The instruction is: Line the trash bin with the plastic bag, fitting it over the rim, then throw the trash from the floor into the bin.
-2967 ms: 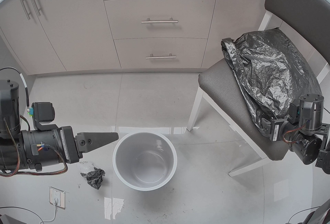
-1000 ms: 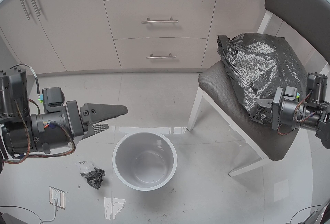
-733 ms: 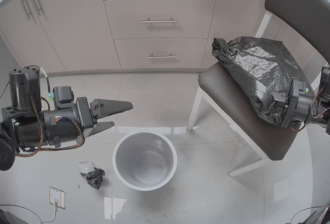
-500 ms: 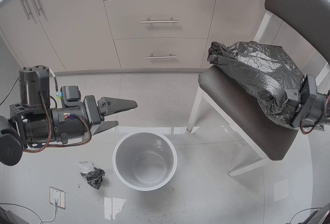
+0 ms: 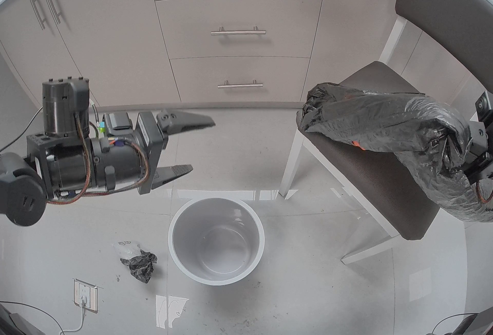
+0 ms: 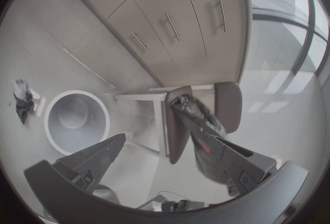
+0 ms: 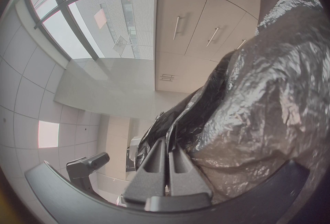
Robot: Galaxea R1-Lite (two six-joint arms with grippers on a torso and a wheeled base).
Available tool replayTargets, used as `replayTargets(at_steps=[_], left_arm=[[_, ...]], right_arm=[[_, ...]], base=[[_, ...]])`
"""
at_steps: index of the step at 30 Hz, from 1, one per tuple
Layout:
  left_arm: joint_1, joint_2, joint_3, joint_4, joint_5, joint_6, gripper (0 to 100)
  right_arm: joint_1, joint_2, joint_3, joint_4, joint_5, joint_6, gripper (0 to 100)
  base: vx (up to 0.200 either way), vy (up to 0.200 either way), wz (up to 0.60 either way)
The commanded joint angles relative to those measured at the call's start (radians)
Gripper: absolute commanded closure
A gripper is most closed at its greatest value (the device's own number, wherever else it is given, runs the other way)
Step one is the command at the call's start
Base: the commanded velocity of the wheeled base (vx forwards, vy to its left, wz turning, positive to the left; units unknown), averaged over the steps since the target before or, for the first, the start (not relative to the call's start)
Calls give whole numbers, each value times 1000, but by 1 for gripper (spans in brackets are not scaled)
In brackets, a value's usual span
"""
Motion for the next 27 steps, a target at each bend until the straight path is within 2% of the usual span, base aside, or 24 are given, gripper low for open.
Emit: replayTargets(at_steps=[1,5,12,19,27], left_arm=[[-26,65,-90,0,-3,-48,0],[-92,91,-108,0,-3,-49,0],[-145,168,-145,-42,-3,-52,0],[-187,194,-136,-65,-5,-49,0],[-250,240,-136,-82,-46,-40,0]], right_arm=[[47,-60,-27,11,0,0,100],[81,-66,-56,11,0,1,100],[133,-84,-90,11,0,1,100],[138,-93,-99,11,0,1,100],[161,-129,-115,13,0,1,100]], base=[[0,0,0],[0,0,0],[0,0,0],[0,0,0],[0,0,0]])
